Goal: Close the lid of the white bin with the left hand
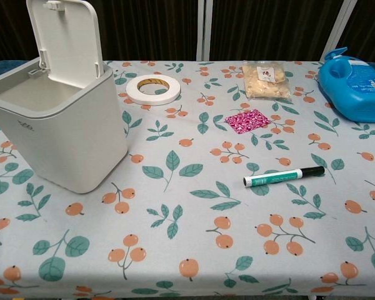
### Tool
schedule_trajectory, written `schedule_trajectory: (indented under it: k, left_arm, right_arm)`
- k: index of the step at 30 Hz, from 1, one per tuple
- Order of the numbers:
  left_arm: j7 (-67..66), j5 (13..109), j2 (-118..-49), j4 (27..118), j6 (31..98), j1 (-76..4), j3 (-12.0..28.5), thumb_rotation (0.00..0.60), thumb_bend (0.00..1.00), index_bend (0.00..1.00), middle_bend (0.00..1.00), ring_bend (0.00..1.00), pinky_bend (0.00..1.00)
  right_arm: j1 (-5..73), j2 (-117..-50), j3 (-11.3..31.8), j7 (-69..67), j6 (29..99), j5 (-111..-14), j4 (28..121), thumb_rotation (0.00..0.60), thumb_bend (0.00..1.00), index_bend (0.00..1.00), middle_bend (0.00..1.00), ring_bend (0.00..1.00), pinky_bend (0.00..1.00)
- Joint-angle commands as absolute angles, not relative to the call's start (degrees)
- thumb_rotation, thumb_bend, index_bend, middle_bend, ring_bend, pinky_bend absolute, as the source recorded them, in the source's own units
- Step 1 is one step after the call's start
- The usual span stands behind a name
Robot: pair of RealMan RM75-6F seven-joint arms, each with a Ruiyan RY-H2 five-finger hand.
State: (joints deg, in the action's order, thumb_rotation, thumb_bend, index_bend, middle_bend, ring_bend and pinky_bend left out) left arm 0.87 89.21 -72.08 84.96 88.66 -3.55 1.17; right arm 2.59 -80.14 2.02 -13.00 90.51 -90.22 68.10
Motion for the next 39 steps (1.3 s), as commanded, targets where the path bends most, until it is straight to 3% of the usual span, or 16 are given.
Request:
schedule_trajectory:
  k: [1,12,16,23,31,39]
  left_arm:
    - [0.8,89.2,-72.1,85.0,88.5,-3.6,1.1,0.6,0.02,0.17,0.16,0.07,0.09]
    - [1.5,89.7,-71.2,85.4,88.7,-4.1,1.6,0.6,0.03,0.17,0.16,0.07,0.09]
    - [3.8,90.7,-70.0,86.5,89.2,-4.6,1.9,0.6,0.17,0.17,0.16,0.07,0.09]
    - [10.0,92.2,-66.5,89.4,90.0,-7.0,4.4,0.6,0.19,0.17,0.16,0.07,0.09]
    - [12.8,94.0,-61.1,95.2,82.4,-16.2,9.1,0.6,0.25,0.18,0.17,0.07,0.09]
    - [15.6,95.7,-59.5,98.3,73.3,-25.5,11.5,0.6,0.39,0.18,0.17,0.07,0.09]
  right_arm:
    - [2.6,-80.1,2.0,-13.0,90.5,-90.2,68.1,0.6,0.08,0.0,0.0,0.0,0.0]
    - [2.7,-80.2,2.2,-12.9,90.6,-90.3,68.3,0.6,0.08,0.0,0.0,0.0,0.0]
    - [2.8,-80.2,2.1,-12.7,90.5,-90.5,68.5,0.6,0.08,0.0,0.0,0.0,0.0]
    - [2.7,-79.8,2.2,-13.1,90.6,-90.2,67.8,0.6,0.08,0.0,0.0,0.0,0.0]
    - [3.0,-80.2,2.2,-12.7,90.2,-90.3,67.9,0.6,0.08,0.0,0.0,0.0,0.0]
    - [3.0,-80.0,2.3,-12.9,90.0,-90.1,68.0,0.6,0.08,0.0,0.0,0.0,0.0]
